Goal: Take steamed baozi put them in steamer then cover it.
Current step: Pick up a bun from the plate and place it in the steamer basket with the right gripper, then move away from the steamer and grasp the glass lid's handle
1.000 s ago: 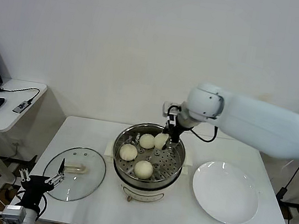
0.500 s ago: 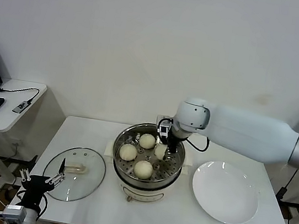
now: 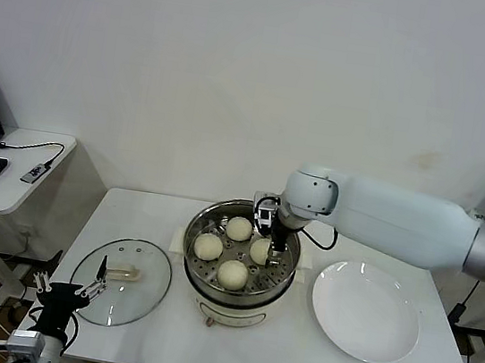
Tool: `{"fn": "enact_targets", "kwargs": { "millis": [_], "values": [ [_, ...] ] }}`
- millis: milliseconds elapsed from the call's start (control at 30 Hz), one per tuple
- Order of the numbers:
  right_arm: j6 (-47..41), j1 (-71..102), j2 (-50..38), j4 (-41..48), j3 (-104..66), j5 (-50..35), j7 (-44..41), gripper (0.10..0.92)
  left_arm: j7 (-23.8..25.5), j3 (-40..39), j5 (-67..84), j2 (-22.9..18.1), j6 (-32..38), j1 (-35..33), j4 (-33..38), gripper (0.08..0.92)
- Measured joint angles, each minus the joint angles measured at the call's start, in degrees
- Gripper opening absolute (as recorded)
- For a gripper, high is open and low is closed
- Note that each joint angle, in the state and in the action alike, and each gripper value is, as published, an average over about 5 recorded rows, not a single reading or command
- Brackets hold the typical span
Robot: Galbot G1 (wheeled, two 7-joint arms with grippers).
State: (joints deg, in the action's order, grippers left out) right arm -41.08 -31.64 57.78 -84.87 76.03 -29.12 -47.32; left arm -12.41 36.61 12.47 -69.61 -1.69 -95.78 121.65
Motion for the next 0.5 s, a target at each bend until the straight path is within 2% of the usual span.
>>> {"fn": "enact_targets", "kwargs": {
  "millis": [267,500],
  "values": [
    [1.47,-0.79,-5.23,-4.53,-4.27,-0.37,-0.05,0.823,0.06,-0.04,0.00,0.05,-0.05,0.29,-0.15,0.823],
    [4.69,7.58,-13.59,-11.01,-14.75,-1.96,7.79,0.823,0.67,0.02,0.00,-0.02,0.48,0.03,-0.23,0.823]
  ]
}}
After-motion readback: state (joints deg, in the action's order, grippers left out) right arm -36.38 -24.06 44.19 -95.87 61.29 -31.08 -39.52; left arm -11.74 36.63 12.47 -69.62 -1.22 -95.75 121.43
